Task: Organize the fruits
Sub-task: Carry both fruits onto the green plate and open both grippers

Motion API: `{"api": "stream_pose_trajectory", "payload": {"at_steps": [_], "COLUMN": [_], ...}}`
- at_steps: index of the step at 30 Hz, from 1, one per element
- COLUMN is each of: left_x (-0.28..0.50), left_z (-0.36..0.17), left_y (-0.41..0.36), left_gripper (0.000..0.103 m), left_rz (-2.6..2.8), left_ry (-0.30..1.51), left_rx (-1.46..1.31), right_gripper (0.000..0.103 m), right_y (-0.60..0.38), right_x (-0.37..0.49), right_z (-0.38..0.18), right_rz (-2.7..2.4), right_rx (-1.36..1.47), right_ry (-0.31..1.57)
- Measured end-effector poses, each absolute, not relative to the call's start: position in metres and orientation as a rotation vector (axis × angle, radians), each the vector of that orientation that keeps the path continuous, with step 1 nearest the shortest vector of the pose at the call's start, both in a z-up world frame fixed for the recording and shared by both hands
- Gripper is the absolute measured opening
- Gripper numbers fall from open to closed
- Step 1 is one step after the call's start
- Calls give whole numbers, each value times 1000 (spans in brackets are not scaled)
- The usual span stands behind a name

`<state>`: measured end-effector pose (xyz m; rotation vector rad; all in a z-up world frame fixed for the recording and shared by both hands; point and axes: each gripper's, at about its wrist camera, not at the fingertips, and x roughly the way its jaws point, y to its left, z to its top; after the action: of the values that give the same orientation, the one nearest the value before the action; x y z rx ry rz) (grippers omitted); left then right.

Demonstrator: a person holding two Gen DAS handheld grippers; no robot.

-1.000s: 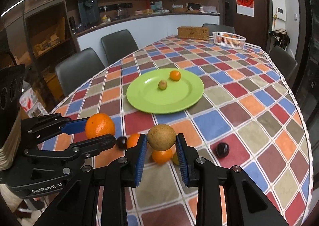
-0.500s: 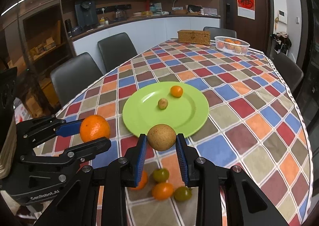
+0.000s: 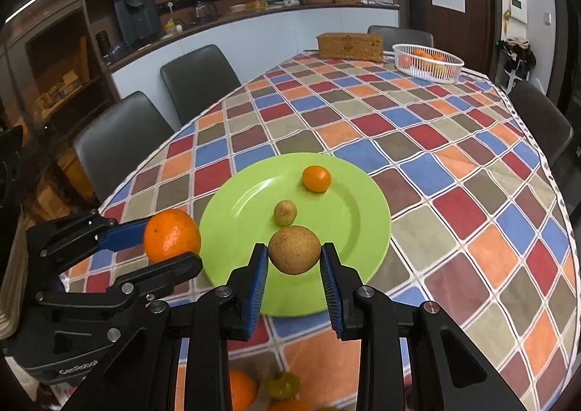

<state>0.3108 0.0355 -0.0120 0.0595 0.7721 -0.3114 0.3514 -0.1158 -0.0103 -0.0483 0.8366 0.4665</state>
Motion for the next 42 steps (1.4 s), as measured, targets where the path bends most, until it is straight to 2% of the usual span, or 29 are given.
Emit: {"api": "stream_pose_trajectory", "payload": {"at_steps": [14,25,28,36,42], "left_x": [369,379,376,347,308], "left_z": [-55,-65,-62,-35,-8], "left_y": [53,49,50,51,47], "left_gripper": [39,41,51,52,56], "left_rz": [-306,-287,-270,-225,-223], "left_ry": [906,922,901,839,774], "left_rx": [9,60,75,106,126], "right_gripper": [31,32,42,42,42], "right_y": [-98,-94,-95,-102,-103], "right_x": [402,415,412,384,350], "right_z": [-45,-60,-58,-38,-19], "right_rz": [415,407,394,405,431], "right_rx": [-89,-101,-113,-114,-132], "right_ry": [958,987,974,914,871]}}
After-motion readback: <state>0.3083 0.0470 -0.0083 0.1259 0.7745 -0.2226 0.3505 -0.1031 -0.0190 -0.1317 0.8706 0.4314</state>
